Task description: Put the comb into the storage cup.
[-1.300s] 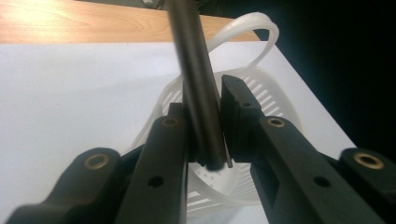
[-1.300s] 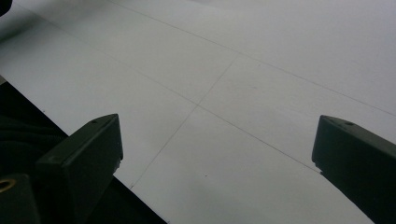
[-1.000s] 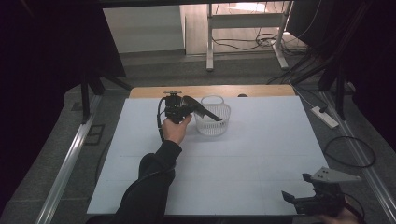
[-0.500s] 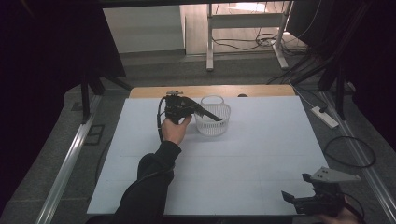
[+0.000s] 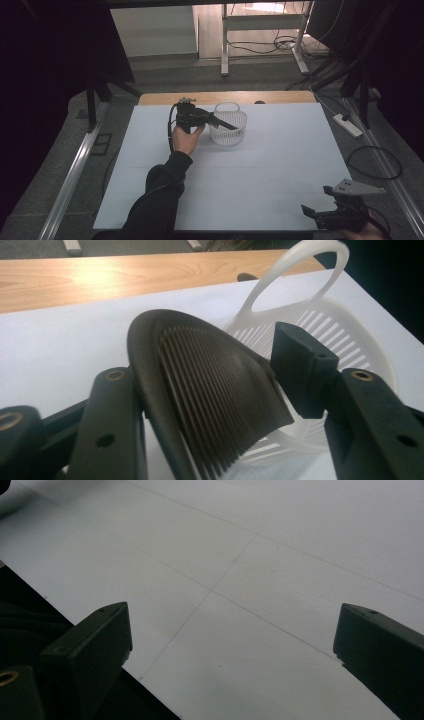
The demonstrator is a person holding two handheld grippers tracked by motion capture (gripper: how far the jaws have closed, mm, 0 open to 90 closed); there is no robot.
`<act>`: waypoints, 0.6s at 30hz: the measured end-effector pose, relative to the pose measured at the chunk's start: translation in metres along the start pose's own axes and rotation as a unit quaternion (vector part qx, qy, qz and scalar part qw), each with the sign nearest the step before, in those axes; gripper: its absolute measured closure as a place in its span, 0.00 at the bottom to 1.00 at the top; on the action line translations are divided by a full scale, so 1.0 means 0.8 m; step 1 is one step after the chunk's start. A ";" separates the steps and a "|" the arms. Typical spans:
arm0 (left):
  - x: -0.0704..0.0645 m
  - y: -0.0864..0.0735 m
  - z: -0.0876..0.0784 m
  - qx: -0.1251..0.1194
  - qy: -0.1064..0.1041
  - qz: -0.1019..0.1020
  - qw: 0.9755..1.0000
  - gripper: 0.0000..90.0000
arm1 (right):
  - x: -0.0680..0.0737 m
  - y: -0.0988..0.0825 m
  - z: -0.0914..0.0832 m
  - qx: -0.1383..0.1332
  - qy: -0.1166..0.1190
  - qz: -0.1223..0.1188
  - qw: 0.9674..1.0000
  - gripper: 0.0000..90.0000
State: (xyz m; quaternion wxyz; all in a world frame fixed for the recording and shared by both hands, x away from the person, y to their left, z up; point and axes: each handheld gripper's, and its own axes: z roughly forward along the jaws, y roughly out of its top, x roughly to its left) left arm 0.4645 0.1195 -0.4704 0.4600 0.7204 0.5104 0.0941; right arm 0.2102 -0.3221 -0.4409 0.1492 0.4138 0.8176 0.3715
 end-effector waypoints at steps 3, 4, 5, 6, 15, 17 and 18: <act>0.001 -0.001 0.001 0.000 0.002 0.000 1.000 0.47 | 0.000 0.000 0.000 0.001 0.000 -0.001 1.000 0.03; 0.001 -0.001 0.002 0.001 0.001 -0.001 1.000 0.46 | 0.000 0.000 0.000 0.001 0.000 -0.001 1.000 0.03; 0.002 -0.001 0.001 0.000 0.003 0.000 1.000 0.45 | 0.000 0.000 0.000 0.001 0.000 -0.001 1.000 0.03; 0.002 -0.002 0.001 0.000 0.002 0.001 1.000 0.43 | 0.000 0.000 0.000 0.001 0.001 -0.001 1.000 0.03; 0.004 -0.002 -0.003 0.001 -0.003 0.015 1.000 0.32 | 0.001 0.000 0.000 0.001 0.000 -0.002 1.000 0.03; 0.005 -0.002 -0.005 0.001 -0.002 0.023 1.000 0.29 | 0.001 0.000 0.000 0.001 0.000 -0.002 1.000 0.03; 0.005 -0.002 -0.007 0.002 -0.003 0.030 1.000 0.28 | 0.001 0.000 0.000 0.001 0.000 -0.002 1.000 0.03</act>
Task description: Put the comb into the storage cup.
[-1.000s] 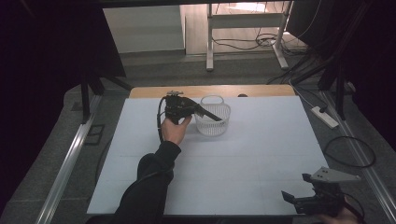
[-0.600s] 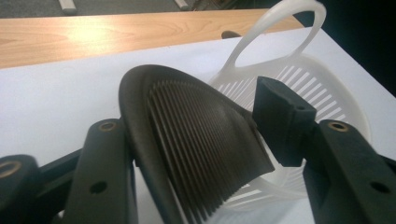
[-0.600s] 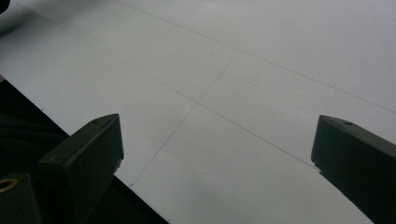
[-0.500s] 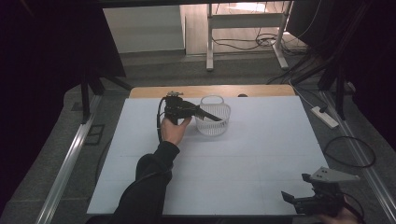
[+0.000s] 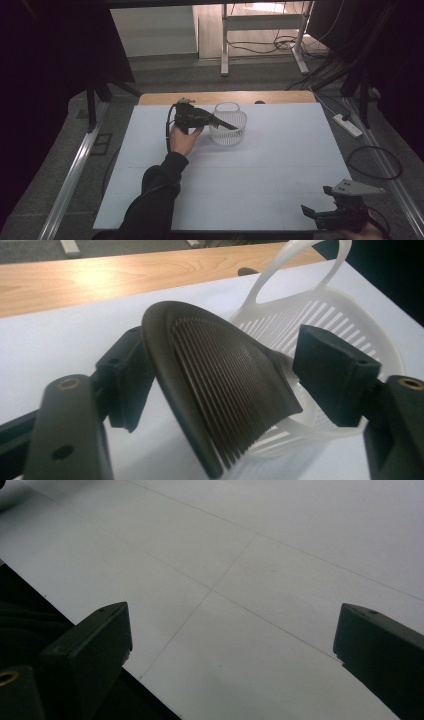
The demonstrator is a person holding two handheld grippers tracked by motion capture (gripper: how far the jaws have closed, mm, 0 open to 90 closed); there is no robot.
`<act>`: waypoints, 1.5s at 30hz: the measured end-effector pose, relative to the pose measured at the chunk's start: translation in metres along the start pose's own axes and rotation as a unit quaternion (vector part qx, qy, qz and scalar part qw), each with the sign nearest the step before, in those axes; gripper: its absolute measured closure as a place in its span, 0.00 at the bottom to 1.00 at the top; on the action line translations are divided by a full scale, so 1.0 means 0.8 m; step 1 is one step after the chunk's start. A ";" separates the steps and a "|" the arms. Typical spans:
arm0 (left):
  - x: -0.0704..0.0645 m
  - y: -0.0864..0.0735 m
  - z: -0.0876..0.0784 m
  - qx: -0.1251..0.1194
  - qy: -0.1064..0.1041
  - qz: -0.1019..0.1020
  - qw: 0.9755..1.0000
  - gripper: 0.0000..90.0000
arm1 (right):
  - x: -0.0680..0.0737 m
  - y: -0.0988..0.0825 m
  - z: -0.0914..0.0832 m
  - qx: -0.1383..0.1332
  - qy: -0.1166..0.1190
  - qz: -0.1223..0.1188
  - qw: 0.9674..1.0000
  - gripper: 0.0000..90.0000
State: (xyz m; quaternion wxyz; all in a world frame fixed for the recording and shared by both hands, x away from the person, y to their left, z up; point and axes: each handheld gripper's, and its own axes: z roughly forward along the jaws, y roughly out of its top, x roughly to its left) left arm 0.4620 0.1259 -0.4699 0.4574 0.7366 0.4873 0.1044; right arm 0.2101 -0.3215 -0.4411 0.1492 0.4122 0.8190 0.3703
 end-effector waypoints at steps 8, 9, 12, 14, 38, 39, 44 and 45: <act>0.004 -0.003 -0.011 0.002 -0.006 0.037 0.999 0.16 | 0.000 0.000 0.000 0.002 -0.001 -0.001 1.000 0.03; 0.004 -0.003 -0.012 0.000 -0.010 0.038 0.999 0.15 | 0.001 0.000 0.001 0.003 -0.001 -0.001 1.000 0.03; 0.006 -0.004 -0.017 -0.002 -0.019 0.040 0.999 0.11 | 0.001 0.000 0.001 0.004 -0.001 -0.002 1.000 0.03; 0.008 -0.005 -0.019 -0.001 -0.026 0.038 0.999 0.09 | 0.001 0.000 0.001 0.004 -0.001 -0.002 1.000 0.03; 0.013 -0.011 -0.049 0.020 -0.058 0.080 0.995 0.01 | 0.000 0.001 0.001 0.004 -0.005 0.001 1.000 0.03; 0.013 -0.011 -0.051 0.018 -0.057 0.082 0.995 0.00 | 0.000 0.001 0.001 0.004 -0.005 0.001 1.000 0.03; 0.011 -0.012 -0.059 0.015 -0.059 0.088 0.994 0.00 | 0.001 0.001 0.001 0.003 -0.006 0.000 1.000 0.03; 0.011 -0.012 -0.061 0.014 -0.059 0.087 0.994 0.00 | 0.001 0.001 0.001 0.003 -0.006 0.000 1.000 0.03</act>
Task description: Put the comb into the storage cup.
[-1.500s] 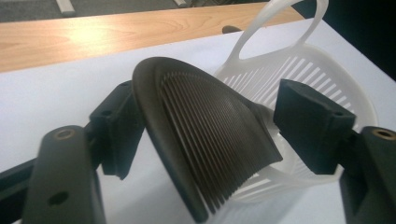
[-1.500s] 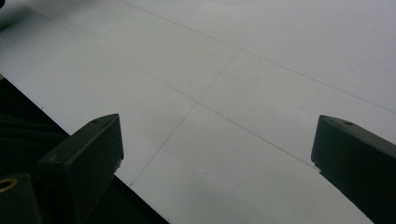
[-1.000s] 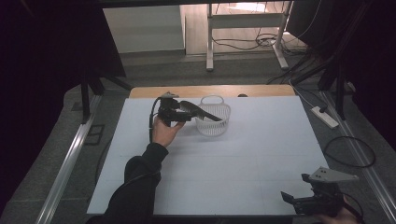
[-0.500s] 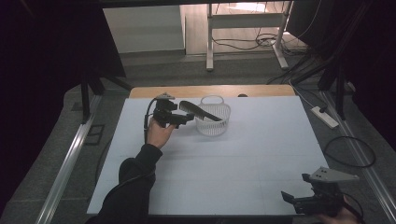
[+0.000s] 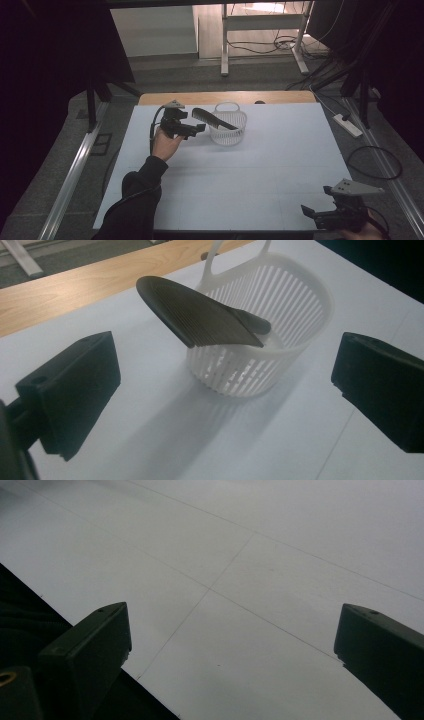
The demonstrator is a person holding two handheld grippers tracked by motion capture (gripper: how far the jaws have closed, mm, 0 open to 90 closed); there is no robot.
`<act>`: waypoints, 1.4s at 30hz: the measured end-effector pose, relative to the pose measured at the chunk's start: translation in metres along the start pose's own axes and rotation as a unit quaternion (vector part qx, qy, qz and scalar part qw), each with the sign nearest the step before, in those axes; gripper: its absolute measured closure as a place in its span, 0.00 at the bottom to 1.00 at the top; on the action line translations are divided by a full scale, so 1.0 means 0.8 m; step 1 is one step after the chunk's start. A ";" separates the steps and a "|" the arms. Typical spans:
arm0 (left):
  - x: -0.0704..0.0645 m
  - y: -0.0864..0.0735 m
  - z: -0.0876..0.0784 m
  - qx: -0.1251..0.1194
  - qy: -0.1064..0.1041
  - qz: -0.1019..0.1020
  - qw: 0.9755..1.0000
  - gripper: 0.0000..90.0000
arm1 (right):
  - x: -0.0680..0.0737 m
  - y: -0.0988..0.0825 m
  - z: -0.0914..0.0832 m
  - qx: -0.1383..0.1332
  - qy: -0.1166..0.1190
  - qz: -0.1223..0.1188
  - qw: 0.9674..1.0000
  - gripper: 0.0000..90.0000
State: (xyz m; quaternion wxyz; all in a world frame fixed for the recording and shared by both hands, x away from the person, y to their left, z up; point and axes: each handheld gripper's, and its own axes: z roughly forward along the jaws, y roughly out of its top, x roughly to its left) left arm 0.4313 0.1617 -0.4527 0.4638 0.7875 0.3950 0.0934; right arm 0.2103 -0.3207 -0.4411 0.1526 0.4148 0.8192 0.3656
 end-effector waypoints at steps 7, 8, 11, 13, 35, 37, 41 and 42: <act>-0.004 -0.002 -0.011 -0.001 -0.003 0.006 1.000 0.00 | 0.000 0.000 0.000 0.000 0.000 0.000 1.000 0.02; -0.004 -0.003 -0.012 0.000 -0.003 0.007 1.000 0.00 | 0.000 0.000 0.000 -0.001 0.000 0.000 1.000 0.02; -0.007 -0.004 -0.016 0.000 -0.005 0.008 1.000 0.00 | 0.000 0.000 0.000 -0.001 0.000 0.000 1.000 0.02; -0.009 -0.005 -0.019 0.002 -0.005 0.011 1.000 0.00 | 0.001 0.000 0.000 0.000 0.000 0.000 1.000 0.02; -0.019 -0.019 -0.042 0.000 -0.004 0.016 1.000 0.00 | 0.002 0.000 0.000 0.000 0.000 -0.007 1.000 0.02; -0.020 -0.020 -0.044 0.000 -0.005 0.015 1.000 0.00 | 0.002 0.001 0.000 0.001 0.000 -0.009 1.000 0.02; -0.023 -0.024 -0.047 0.001 -0.006 0.016 1.000 0.00 | 0.002 0.000 0.000 0.000 0.000 -0.007 1.000 0.02; -0.024 -0.025 -0.048 0.000 -0.005 0.017 1.000 0.00 | 0.002 0.000 0.000 -0.001 -0.001 -0.007 1.000 0.02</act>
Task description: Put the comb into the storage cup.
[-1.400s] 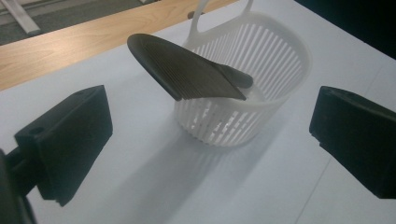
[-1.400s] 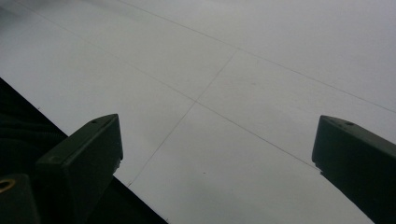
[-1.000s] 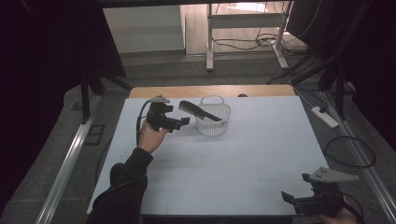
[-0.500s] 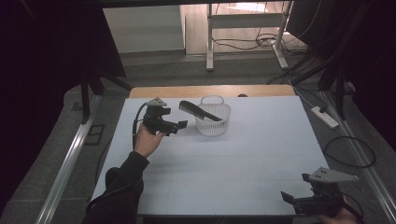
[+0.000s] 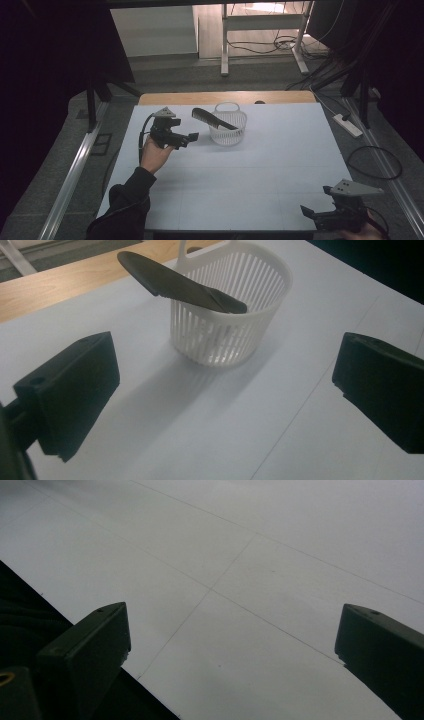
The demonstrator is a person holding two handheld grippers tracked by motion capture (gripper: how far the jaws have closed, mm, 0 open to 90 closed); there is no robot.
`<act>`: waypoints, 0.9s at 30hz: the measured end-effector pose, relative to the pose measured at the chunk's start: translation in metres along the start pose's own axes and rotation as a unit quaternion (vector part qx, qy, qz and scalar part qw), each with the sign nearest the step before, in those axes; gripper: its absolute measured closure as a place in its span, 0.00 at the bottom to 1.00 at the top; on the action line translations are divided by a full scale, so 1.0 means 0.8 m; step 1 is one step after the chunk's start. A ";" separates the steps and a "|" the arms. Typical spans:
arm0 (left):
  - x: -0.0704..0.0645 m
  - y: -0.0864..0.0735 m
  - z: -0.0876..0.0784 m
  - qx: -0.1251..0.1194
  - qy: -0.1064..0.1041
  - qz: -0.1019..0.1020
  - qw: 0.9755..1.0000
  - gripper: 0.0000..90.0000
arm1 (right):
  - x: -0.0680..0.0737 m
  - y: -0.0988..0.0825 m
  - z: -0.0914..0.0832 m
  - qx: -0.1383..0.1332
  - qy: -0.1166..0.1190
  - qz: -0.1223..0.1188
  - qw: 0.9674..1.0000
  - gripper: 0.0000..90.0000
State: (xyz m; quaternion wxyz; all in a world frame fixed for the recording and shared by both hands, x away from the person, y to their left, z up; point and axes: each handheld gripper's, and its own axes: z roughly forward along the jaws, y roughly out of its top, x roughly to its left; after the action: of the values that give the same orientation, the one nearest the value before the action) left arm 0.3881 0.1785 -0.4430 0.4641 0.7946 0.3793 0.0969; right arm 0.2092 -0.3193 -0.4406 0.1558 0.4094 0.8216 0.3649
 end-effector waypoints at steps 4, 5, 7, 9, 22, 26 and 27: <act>-0.004 -0.003 -0.005 -0.001 -0.001 0.001 1.000 0.00 | 0.000 0.000 0.000 0.000 -0.001 0.000 1.000 0.02; -0.005 -0.004 -0.007 -0.001 -0.002 0.001 1.000 0.00 | 0.000 0.000 0.000 0.000 -0.001 0.000 1.000 0.02; -0.006 -0.006 -0.010 -0.002 0.000 0.001 1.000 0.00 | 0.000 0.000 0.000 0.000 -0.001 0.000 1.000 0.02; -0.007 -0.008 -0.012 -0.002 -0.001 0.001 1.000 0.00 | 0.000 0.000 0.000 0.000 -0.002 0.000 1.000 0.02; -0.016 -0.019 -0.027 -0.005 -0.003 -0.002 1.000 0.00 | 0.001 0.000 0.000 0.001 -0.002 -0.002 1.000 0.02; -0.018 -0.022 -0.034 -0.009 -0.003 -0.005 1.000 0.00 | 0.001 0.000 0.001 0.001 -0.002 -0.003 1.000 0.02; -0.019 -0.024 -0.036 -0.010 -0.004 -0.006 1.000 0.00 | 0.001 0.000 0.001 0.001 -0.002 -0.003 1.000 0.02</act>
State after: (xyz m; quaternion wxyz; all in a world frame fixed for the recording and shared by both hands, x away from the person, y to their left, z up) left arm 0.3533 0.1928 -0.4393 0.4744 0.7878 0.3812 0.0947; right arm 0.2092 -0.3181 -0.4407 0.1582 0.4077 0.8231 0.3623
